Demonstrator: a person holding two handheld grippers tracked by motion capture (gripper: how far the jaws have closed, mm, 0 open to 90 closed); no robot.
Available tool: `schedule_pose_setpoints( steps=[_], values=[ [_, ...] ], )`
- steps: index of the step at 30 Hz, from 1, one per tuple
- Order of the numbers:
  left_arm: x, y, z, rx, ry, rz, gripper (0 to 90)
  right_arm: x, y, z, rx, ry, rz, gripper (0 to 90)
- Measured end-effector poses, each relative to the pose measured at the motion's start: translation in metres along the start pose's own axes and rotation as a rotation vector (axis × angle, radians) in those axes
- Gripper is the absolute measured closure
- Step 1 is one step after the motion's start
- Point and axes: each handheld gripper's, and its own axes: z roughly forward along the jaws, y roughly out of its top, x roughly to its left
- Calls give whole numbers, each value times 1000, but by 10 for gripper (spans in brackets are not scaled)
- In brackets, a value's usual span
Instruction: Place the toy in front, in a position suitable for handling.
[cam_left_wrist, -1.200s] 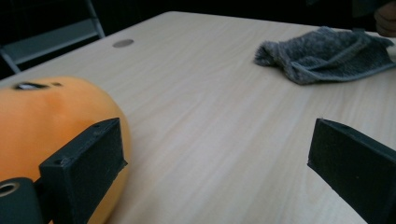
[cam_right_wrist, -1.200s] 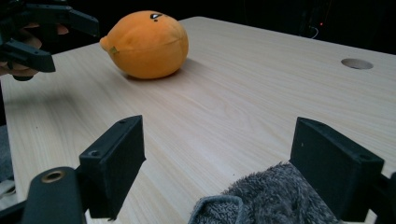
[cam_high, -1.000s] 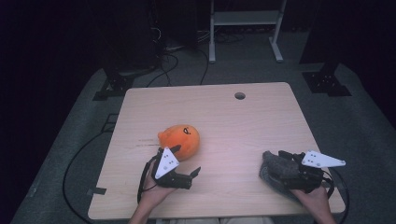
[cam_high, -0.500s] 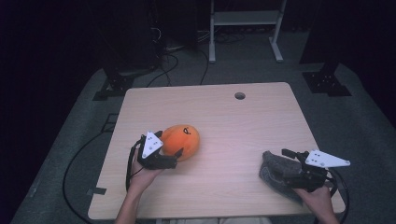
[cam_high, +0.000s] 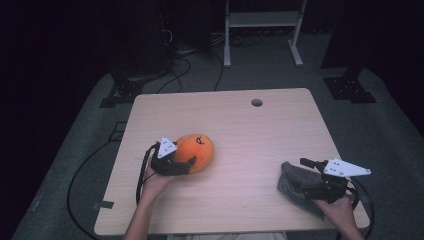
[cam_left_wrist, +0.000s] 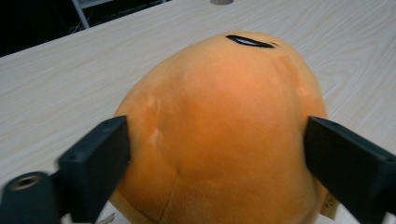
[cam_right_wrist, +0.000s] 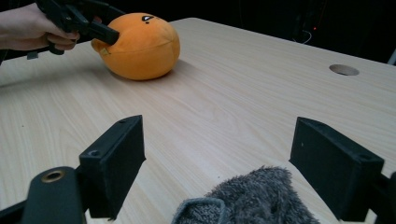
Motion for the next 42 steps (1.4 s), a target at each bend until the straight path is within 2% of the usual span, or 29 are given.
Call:
schedule_pose_setpoints(
  steps=[2,3,5,6,9,10,13,14,15,16,18,19,20,22,25,26,28,31,37,38,39,40,41,42],
  values=[
    [-1,0,-1,-7,12,16,266,-3,0,-2,-2,-15,5,164],
    [-2,0,-2,-11,16,17,266,-3,0,-2,-2,-15,5,164],
    [-2,2,-3,-25,11,20,326,-6,0,-3,-3,-30,10,165],
    [-4,4,-4,-44,-8,15,361,-10,-1,-6,-4,-43,22,166],
    [-7,9,-6,-60,-31,23,384,-13,-1,-8,-2,-60,34,171],
    [-9,10,-7,-69,-46,20,396,-16,-2,-11,-2,-72,39,206],
    [-17,16,-11,-120,-105,9,413,-19,-2,-13,3,-90,32,215],
    [-24,18,-11,-121,-135,20,422,-21,-3,-12,14,-91,34,233],
    [-24,18,-11,-121,-135,20,426,-21,-3,-12,14,-91,34,233],
    [-34,19,-9,-123,-155,41,434,-23,-4,-10,37,-95,38,233],
    [-37,20,-9,-127,-169,47,440,-23,-5,-9,42,-93,40,233],
    [-44,22,-8,-128,-204,56,456,-24,-5,-8,54,-89,44,234],
    [-44,22,-8,-128,-204,56,464,-24,-5,-8,56,-88,42,235],
    [-55,27,-6,-127,-231,87,469,-24,-6,-8,58,-88,41,235],
    [-65,31,-6,-141,-261,97,470,-24,-7,-9,67,-81,46,240],
    [-71,32,-5,-139,-288,108,470,-24,-8,-7,87,-66,51,249],
    [-75,31,-5,-133,-301,114,470,-24,-9,-6,101,-61,51,252],
    [-83,24,-7,-125,-300,137,463,-23,-13,0,165,-51,45,292],
    [-81,12,-15,-115,-298,131,403,-29,-22,15,310,-59,69,374],
    [-81,11,-17,-114,-298,129,323,-31,-28,22,375,-55,75,423],
    [-80,11,-18,-113,-298,127,323,-31,-28,22,375,-55,75,423],
    [-78,10,-21,-119,-290,108,263,-32,-29,24,396,-53,79,439],
    [-77,10,-22,-129,-288,93,143,-34,-33,28,425,-38,92,494],
    [-73,10,-27,-151,-284,59,105,-33,-34,28,419,-46,80,540]
  ],
)
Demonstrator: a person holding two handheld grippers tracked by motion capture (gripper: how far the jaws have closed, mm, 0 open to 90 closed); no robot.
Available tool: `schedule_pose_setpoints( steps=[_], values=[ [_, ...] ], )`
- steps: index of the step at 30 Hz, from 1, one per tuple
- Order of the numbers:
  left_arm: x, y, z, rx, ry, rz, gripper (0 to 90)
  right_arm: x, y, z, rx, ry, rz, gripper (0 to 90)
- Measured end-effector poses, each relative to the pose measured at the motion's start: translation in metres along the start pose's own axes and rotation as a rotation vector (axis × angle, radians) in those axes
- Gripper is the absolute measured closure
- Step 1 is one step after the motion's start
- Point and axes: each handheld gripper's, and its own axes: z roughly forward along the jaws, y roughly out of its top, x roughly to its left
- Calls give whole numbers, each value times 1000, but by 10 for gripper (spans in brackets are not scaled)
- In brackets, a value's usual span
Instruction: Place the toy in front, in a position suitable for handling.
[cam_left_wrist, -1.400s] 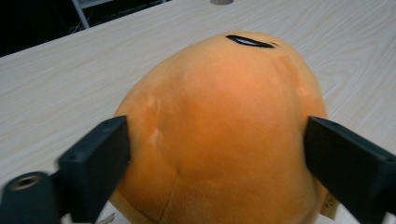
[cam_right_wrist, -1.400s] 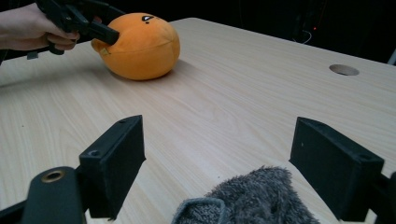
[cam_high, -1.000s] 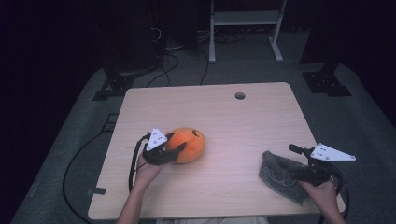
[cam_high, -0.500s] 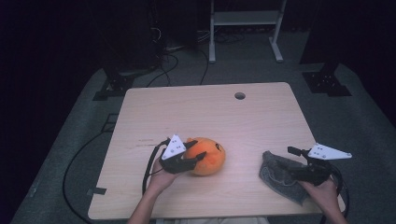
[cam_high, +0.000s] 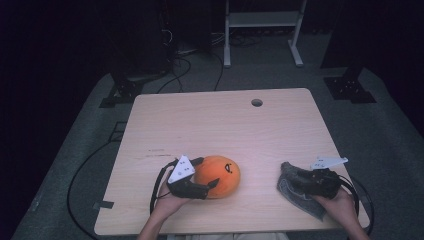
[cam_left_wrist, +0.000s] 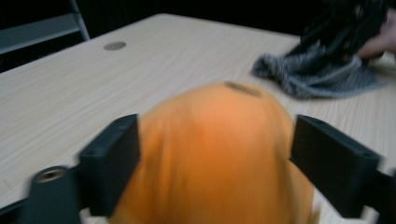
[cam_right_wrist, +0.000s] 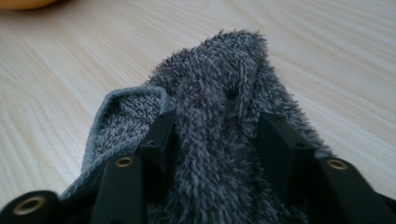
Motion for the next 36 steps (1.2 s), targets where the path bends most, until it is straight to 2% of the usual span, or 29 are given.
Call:
schedule_pose_setpoints(
  steps=[1,2,3,7,8,9,10,11,13,15,18,20,21,22,23,24,25,28,30,31,32,34,36],
  values=[
    [0,0,0,0,0,0,84,0,0,0,0,0,0,540],
    [1,0,-2,1,1,-9,70,1,-1,0,-2,-16,-7,606],
    [2,0,-4,10,3,-13,70,1,-1,0,-2,-16,-7,606],
    [6,-9,-4,73,-9,-21,74,2,0,0,2,-6,-21,712],
    [6,-12,-2,103,-20,-13,91,2,1,0,6,-5,-16,733],
    [4,-14,1,122,-10,7,134,2,3,-1,15,-10,-21,749],
    [3,-15,2,132,-1,20,181,5,7,-4,12,-38,-49,757],
    [3,-16,2,126,-8,19,181,5,7,-4,12,-38,-49,757],
    [2,-14,2,127,-5,31,236,12,13,-10,-31,-50,-80,758],
    [1,-15,3,123,-11,36,288,22,23,-21,-117,-42,-113,758],
    [-4,-18,8,89,-7,25,331,40,44,-35,-241,9,-160,755],
    [-8,-18,11,67,0,28,340,54,57,-40,-301,55,-200,754],
    [-12,-17,14,58,-10,38,351,73,70,-39,-351,107,-243,751],
    [-12,-17,14,58,-10,38,355,73,70,-39,-351,107,-243,751],
    [-14,-15,15,54,-14,42,355,82,76,-35,-361,134,-265,748],
    [-16,-14,17,48,-19,47,361,98,84,-23,-365,194,-296,741],
    [-18,-13,18,45,-23,53,361,98,84,-23,-365,194,-296,741],
    [-27,-12,21,17,-50,67,369,115,89,1,-318,232,-339,740],
    [-31,-12,22,19,-50,104,371,120,89,14,-274,217,-357,740],
    [-31,-11,22,21,-45,113,371,120,87,20,-248,193,-365,740],
    [-30,-11,21,27,-45,112,368,116,82,27,-236,176,-354,741],
    [-28,-12,20,32,-36,101,364,113,80,29,-232,172,-340,743],
    [-25,-14,17,41,-23,91,328,103,73,36,-189,148,-300,744]
  ],
)
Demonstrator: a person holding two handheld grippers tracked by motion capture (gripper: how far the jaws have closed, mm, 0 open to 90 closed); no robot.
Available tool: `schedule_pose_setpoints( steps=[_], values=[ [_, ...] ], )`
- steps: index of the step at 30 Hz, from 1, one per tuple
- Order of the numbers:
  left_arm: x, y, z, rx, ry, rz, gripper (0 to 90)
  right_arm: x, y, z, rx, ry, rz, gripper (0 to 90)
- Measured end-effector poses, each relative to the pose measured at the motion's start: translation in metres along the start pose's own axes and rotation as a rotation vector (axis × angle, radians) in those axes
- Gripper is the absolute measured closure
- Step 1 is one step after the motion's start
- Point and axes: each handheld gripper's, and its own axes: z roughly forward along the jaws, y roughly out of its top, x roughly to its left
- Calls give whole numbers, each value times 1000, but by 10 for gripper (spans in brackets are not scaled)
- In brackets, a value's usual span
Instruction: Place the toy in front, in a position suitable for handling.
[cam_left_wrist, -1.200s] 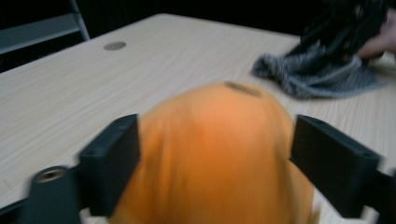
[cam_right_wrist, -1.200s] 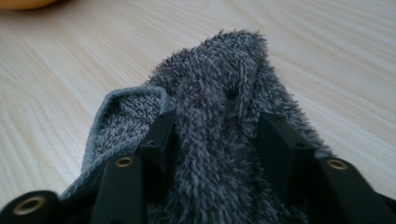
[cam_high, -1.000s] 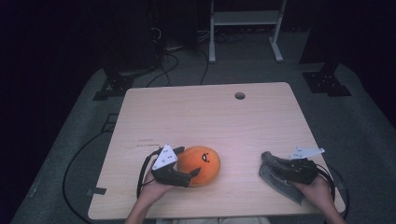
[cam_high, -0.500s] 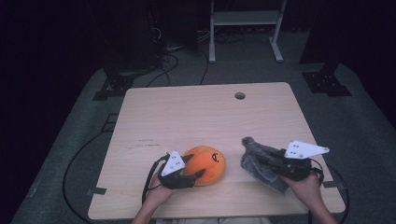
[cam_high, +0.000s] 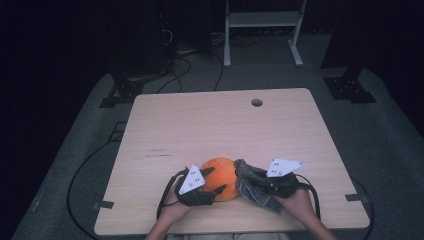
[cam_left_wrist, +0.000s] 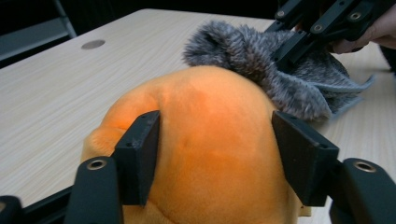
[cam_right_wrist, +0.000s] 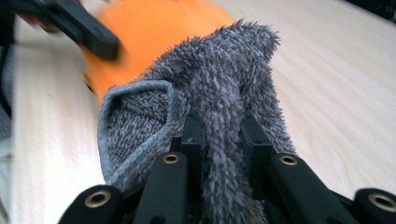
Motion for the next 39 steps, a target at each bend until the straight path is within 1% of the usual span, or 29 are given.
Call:
schedule_pose_setpoints(
  steps=[1,3,4,5,6,7,8,9,10,11,13,14,15,17,18,19,22,24,28,34,39],
  values=[
    [1,0,-1,9,8,2,328,0,0,0,0,0,0,744],
    [3,-2,-1,25,33,-15,290,-2,0,0,-1,3,20,745],
    [4,-2,-1,27,38,-19,264,0,4,-1,-26,8,27,745],
    [5,-2,-1,28,37,-20,261,2,7,-1,-44,17,24,745],
    [6,-2,-1,24,39,-23,237,9,17,0,-98,53,-4,744],
    [7,-1,-1,25,46,-21,237,9,17,0,-98,53,-4,744],
    [8,0,-1,27,56,-15,212,12,20,2,-105,58,-15,744],
    [8,0,-1,28,64,-10,183,15,23,6,-94,60,-32,744],
    [9,0,-3,29,67,-7,154,17,24,10,-76,51,-46,744],
    [10,1,-4,33,70,-7,134,16,22,13,-74,51,-47,744],
    [13,-1,-8,28,71,-17,118,10,17,14,-84,65,-11,744],
    [14,-1,-9,32,73,-18,118,7,15,13,-78,63,5,744],
    [16,-2,-10,36,71,-26,118,4,13,11,-70,51,10,743],
    [19,-5,-11,40,51,-50,140,0,8,10,-50,33,29,744],
    [21,-6,-11,44,42,-47,174,-1,6,10,-40,29,39,744],
    [21,-6,-11,47,39,-45,209,-2,5,11,-34,22,38,744],
    [22,-8,-12,64,34,-37,250,-2,5,11,-34,16,38,744],
    [24,-9,-13,66,26,-52,250,2,8,11,-39,11,18,744],
    [26,-12,-15,68,23,-57,245,5,10,12,-46,11,8,744],
    [25,-13,-15,67,29,-55,220,4,10,12,-50,21,16,742],
    [25,-13,-14,65,28,-54,211,4,10,13,-52,23,11,739]
  ],
)
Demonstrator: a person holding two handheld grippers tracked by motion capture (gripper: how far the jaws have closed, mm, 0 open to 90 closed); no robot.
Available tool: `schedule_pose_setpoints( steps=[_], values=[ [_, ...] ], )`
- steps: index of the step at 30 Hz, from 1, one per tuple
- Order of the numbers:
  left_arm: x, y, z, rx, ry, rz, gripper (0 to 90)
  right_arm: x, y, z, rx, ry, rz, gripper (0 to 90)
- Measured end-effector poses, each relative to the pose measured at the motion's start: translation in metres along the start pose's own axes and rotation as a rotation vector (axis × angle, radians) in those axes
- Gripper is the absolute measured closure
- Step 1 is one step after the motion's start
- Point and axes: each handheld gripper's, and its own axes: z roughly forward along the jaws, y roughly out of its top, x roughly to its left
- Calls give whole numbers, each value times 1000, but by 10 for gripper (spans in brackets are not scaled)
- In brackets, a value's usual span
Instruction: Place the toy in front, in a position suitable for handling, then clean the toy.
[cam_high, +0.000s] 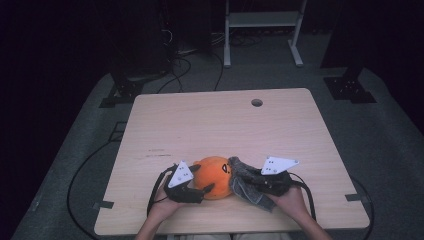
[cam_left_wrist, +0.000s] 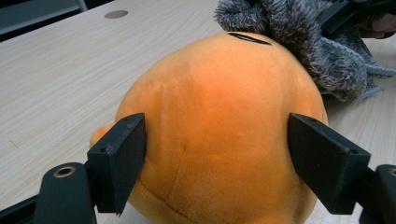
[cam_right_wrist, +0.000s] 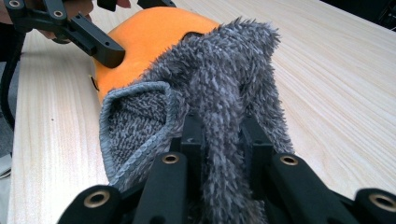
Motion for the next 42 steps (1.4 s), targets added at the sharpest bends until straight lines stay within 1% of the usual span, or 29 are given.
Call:
schedule_pose_setpoints(
  steps=[5,8,10,13,14,16,19,21,23,24,25,26,27,28,29,30,32,33,34,35,36,37,38,39,40,41,42],
  values=[
    [-1,0,0,-1,3,3,208,0,0,0,3,1,0,739],
    [-2,0,0,4,8,12,205,1,0,-1,2,-3,-6,738],
    [-3,0,0,4,8,14,203,6,4,-3,-26,0,-20,738],
    [-2,-2,0,5,9,7,204,9,7,-1,-37,11,-22,738],
    [-2,-2,0,5,8,5,204,11,8,2,-38,11,-30,738],
    [0,-3,-1,8,5,1,208,10,7,5,-32,8,-32,739],
    [0,-2,0,6,4,-5,211,4,4,5,-16,12,-5,740],
    [0,-3,0,4,4,-6,212,-2,-2,5,23,-13,10,741],
    [1,-3,1,5,4,-6,211,-5,-6,4,49,-27,26,741],
    [1,-2,1,9,6,-4,209,-6,-7,3,52,-31,33,742],
    [1,-2,1,12,8,-1,207,-3,-3,0,15,-27,30,742],
    [1,-2,1,12,8,-1,207,-3,-3,0,15,-27,30,742],
    [1,-2,1,12,8,-2,207,5,3,-1,-40,1,-1,740],
    [0,-3,1,12,7,-1,207,5,3,-1,-40,1,-1,740],
    [0,-3,1,13,5,-2,206,9,7,0,-54,19,-20,739],
    [0,-3,1,14,2,-4,203,13,9,2,-56,27,-42,739],
    [1,-4,0,14,-1,-4,177,18,8,7,-31,18,-68,738],
    [1,-3,0,15,-2,-4,158,18,7,7,-25,18,-67,738],
    [1,-2,0,18,-1,1,98,11,2,6,-1,9,-44,738],
    [0,-2,0,20,-3,3,84,7,0,5,15,0,-29,739],
    [0,-2,0,24,-6,5,84,7,0,5,15,0,-29,739],
    [0,-2,0,28,-8,9,80,2,-4,2,43,-19,-10,741],
    [0,-2,0,28,-10,9,80,2,-4,2,43,-19,-10,741],
    [1,-2,1,33,-14,5,84,2,-5,1,43,-21,-5,741],
    [1,-2,1,47,-23,0,125,2,-5,0,33,-17,-5,742],
    [0,0,1,59,-18,1,171,4,-4,-1,27,-16,-12,741],
    [-1,2,1,63,-4,10,242,6,-2,0,22,-18,-23,742]
  ],
)
